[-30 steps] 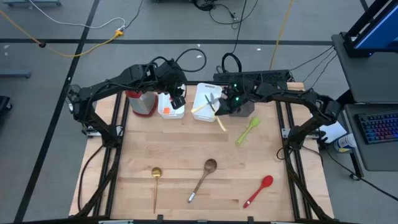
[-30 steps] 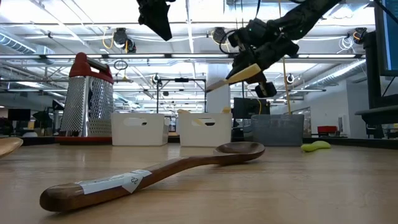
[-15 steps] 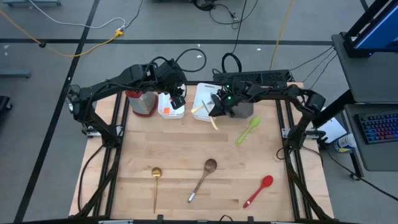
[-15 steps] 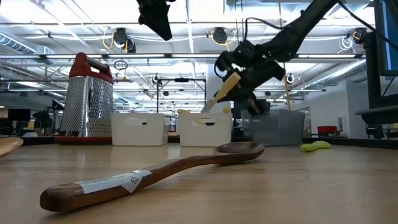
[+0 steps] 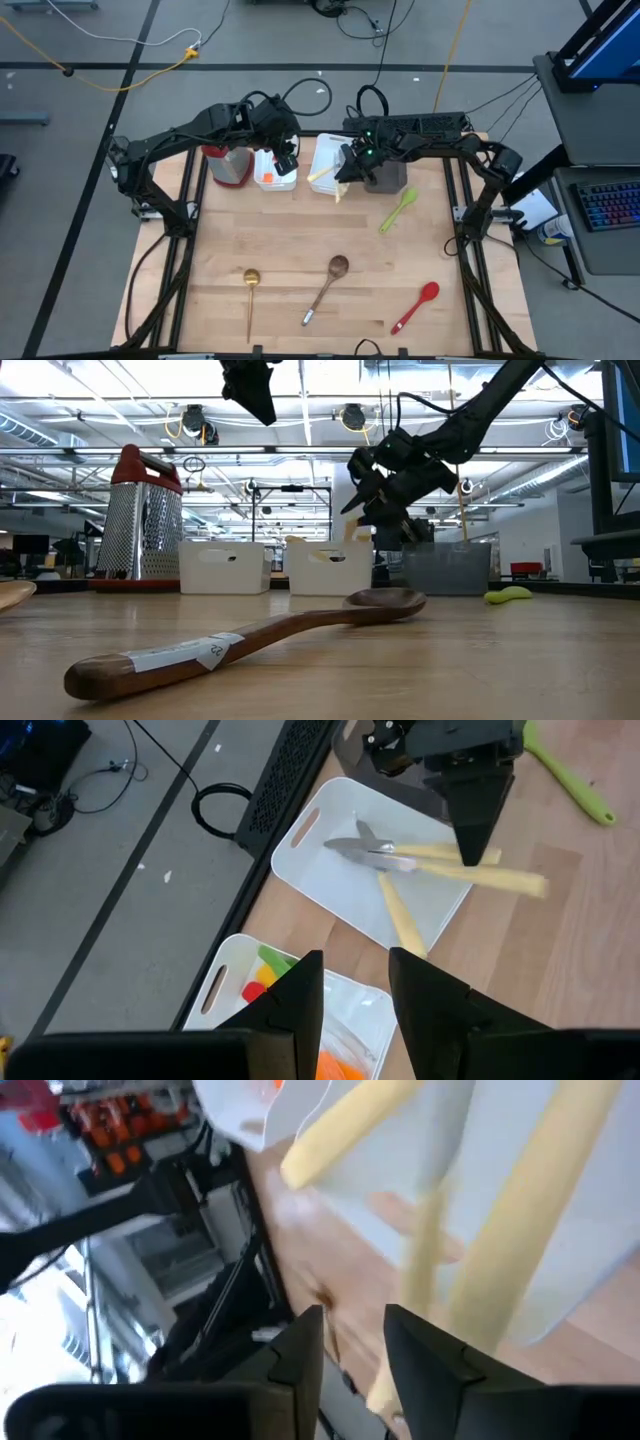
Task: Pick & Place Kitchen Items
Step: Put the green serving spoon into the black bin
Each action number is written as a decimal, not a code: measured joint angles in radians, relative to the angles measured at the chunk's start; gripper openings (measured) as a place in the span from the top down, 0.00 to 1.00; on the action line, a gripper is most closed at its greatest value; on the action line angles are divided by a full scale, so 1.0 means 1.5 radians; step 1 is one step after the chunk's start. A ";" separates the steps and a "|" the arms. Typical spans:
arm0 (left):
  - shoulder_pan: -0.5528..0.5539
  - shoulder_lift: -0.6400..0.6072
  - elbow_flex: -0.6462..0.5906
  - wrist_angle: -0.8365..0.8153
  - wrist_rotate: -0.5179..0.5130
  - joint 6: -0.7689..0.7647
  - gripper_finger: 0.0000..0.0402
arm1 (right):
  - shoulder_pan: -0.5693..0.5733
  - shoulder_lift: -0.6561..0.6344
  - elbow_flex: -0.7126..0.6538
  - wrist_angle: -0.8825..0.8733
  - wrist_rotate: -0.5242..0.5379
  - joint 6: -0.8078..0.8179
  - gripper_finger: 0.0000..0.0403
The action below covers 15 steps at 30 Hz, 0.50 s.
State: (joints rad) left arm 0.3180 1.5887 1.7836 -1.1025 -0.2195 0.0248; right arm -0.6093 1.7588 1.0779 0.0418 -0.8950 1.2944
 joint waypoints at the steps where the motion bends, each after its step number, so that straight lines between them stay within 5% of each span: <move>1: 0.000 0.000 0.000 -0.001 0.000 -0.001 0.70 | -0.001 0.000 0.000 0.003 -0.010 -0.008 0.73; 6: 0.000 0.000 0.000 -0.001 0.000 -0.001 0.70 | -0.004 0.000 0.000 0.051 -0.070 -0.078 0.71; 15: -0.003 0.000 0.000 -0.002 0.000 -0.012 0.70 | -0.004 -0.067 0.000 0.068 -0.070 -0.253 0.74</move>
State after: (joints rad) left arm 0.3129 1.5887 1.7836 -1.1061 -0.2195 0.0068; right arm -0.6147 1.6582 1.0775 0.1442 -0.9997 0.9150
